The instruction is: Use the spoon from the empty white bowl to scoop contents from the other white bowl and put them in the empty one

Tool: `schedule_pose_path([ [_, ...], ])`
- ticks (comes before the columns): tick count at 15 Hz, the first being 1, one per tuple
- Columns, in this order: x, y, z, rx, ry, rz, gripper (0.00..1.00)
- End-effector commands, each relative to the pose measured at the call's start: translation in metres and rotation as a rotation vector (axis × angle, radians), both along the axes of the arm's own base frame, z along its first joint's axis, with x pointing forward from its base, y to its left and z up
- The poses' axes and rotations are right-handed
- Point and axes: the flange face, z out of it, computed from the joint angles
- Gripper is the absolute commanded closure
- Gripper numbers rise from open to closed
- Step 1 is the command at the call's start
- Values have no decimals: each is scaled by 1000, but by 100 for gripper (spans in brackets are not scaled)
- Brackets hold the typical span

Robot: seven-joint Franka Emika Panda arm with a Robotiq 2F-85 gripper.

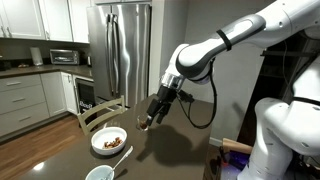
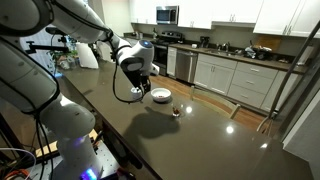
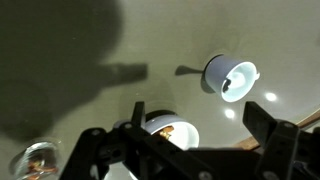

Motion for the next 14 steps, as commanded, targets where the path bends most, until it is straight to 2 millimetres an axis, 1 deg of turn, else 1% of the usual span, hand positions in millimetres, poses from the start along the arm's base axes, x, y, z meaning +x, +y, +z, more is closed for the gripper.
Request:
schedule_pose_path([
  [1,40,44,-28,47,36,89,0],
  [3,55,60,-41,45,61,120,0],
  [4,34,50,-29,27,48,83,0],
  [5,41,57,-36,23,58,94,0],
  [7,50,64,-44,18,69,102,0],
  [14,53,63,-44,18,66,104,0],
])
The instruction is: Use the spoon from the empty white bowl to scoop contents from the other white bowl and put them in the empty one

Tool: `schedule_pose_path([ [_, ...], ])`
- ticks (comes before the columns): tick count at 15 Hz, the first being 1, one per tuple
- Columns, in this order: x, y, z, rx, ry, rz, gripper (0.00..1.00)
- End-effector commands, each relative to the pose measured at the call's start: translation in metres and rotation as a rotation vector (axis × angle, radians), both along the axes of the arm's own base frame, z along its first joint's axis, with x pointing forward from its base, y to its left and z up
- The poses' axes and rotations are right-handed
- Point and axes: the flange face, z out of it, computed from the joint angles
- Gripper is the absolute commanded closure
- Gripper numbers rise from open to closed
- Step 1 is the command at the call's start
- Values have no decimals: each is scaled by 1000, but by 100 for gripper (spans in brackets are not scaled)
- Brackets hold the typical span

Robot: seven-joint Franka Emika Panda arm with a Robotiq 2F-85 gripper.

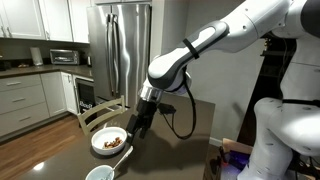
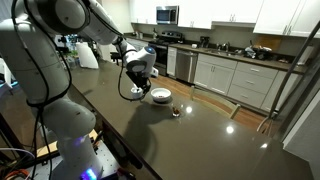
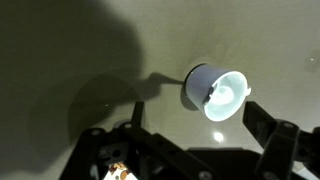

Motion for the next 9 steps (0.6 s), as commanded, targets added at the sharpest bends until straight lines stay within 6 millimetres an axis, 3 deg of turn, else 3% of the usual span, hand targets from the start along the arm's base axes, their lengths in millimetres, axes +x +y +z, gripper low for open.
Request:
schedule_pose_path([
  [1,-2,-1,1,-1,-9,-3,0],
  [9,-1,2,7,54,-19,-32,0],
])
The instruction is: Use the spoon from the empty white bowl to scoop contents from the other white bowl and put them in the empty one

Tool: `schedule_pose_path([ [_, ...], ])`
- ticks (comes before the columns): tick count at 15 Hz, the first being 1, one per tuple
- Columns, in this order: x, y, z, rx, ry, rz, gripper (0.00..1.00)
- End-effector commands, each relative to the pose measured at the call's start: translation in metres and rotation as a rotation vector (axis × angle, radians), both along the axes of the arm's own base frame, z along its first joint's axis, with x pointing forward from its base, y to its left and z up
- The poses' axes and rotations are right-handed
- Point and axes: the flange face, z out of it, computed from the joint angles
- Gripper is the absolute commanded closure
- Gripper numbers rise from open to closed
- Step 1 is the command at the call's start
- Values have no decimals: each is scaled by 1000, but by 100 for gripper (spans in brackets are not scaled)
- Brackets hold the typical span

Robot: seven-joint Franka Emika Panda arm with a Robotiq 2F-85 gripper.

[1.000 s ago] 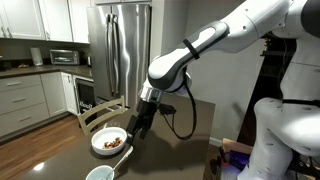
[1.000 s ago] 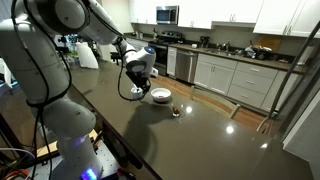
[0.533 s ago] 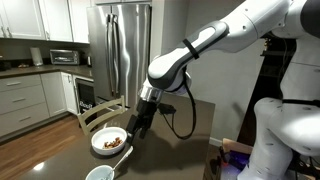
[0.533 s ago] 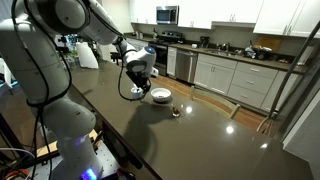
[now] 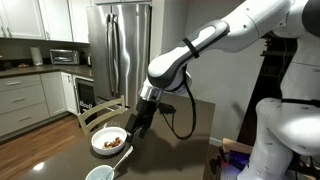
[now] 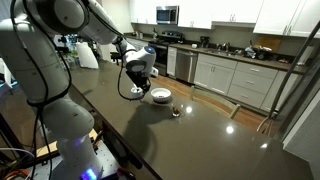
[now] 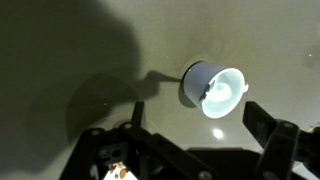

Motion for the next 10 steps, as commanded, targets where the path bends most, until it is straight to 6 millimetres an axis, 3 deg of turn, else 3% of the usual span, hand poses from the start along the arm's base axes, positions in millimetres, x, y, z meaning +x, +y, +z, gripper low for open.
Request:
schedule_pose_path([
  [1,0,5,3,53,-20,-17,0],
  [10,4,29,-19,111,-78,-54,0],
])
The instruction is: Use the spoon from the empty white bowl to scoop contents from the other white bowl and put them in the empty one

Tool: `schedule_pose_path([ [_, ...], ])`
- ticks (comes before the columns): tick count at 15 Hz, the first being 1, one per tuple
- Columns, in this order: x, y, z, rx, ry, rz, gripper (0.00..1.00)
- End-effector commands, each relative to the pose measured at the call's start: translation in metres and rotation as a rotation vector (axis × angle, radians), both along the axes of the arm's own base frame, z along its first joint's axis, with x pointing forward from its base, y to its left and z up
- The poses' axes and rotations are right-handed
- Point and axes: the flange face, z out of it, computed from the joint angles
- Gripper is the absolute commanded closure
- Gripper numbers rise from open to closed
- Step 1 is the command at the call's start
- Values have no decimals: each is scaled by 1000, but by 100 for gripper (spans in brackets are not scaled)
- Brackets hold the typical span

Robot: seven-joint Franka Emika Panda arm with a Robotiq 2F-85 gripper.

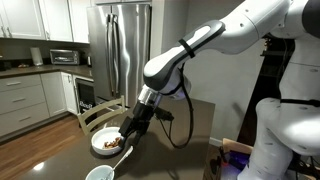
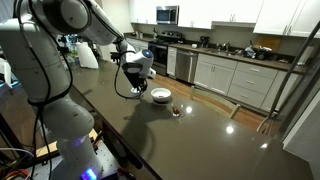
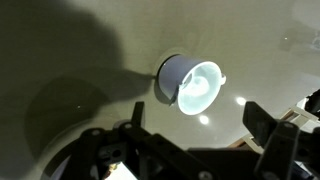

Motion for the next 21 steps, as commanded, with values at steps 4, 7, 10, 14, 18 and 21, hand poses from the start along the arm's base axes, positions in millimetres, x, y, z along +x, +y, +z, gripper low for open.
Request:
schedule_pose_path([
  [4,7,25,-26,3,-76,-30,0],
  [7,8,37,-38,10,-65,-35,0],
  [10,10,44,-45,19,-44,-46,0],
  [14,10,46,-52,18,-12,-46,0],
  [18,7,47,-52,14,-8,-47,0],
  [21,4,47,-49,12,-6,-58,0],
])
